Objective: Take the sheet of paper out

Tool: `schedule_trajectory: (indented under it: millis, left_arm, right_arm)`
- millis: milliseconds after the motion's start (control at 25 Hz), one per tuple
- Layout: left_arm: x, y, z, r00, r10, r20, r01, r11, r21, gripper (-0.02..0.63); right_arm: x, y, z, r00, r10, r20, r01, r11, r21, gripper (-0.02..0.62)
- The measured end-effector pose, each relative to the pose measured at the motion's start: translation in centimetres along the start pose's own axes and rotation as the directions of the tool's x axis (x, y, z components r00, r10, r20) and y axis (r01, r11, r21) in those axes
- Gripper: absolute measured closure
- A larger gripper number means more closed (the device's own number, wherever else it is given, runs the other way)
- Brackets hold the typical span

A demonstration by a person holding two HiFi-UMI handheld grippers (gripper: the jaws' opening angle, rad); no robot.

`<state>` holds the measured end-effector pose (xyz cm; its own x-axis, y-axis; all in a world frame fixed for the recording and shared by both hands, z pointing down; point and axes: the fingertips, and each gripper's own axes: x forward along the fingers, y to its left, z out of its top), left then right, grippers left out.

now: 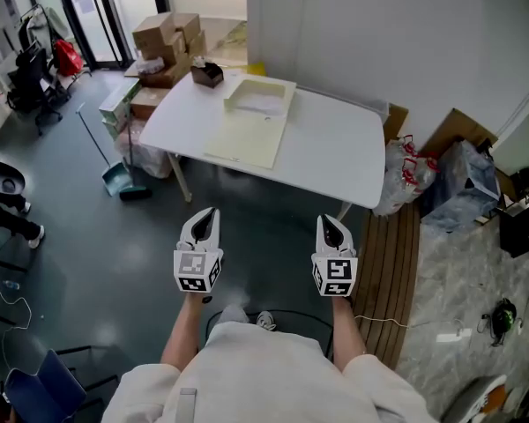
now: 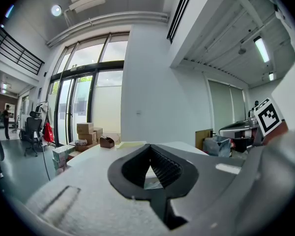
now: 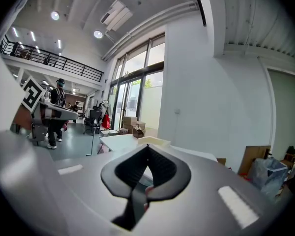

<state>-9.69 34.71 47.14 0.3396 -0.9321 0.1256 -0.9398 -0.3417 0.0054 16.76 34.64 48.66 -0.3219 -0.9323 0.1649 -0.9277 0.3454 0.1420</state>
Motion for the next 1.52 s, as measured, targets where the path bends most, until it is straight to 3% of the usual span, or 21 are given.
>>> schedule_trajectory:
  millis: [600, 880, 1520]
  left_arm:
    - [3.9, 1.4, -2.0, 0.999, -0.008, -0.034, 0.008, 1.0, -0.024, 0.606]
    - [10.8, 5.2, -2.3, 0.998, -0.042, -0.039, 0.04, 0.998, -0.048, 0.606]
    - [27.8, 15.5, 0.7, 0.986, -0.165, -0.011, 0.163, 0.983, -0.081, 0.606]
  right_arm:
    - [4.8, -0.3, -0.9, 0.999, 0.028, -0.02, -0.028, 1.0, -0.006, 0.595]
    - [11.9, -1.6, -0.2, 0.999, 0.006, -0.04, -0.008, 1.0, -0.03, 0.595]
    - [28.3, -3.9, 4.4, 0.993, -0.109, -0.052, 0.106, 0.992, -0.062, 0.595]
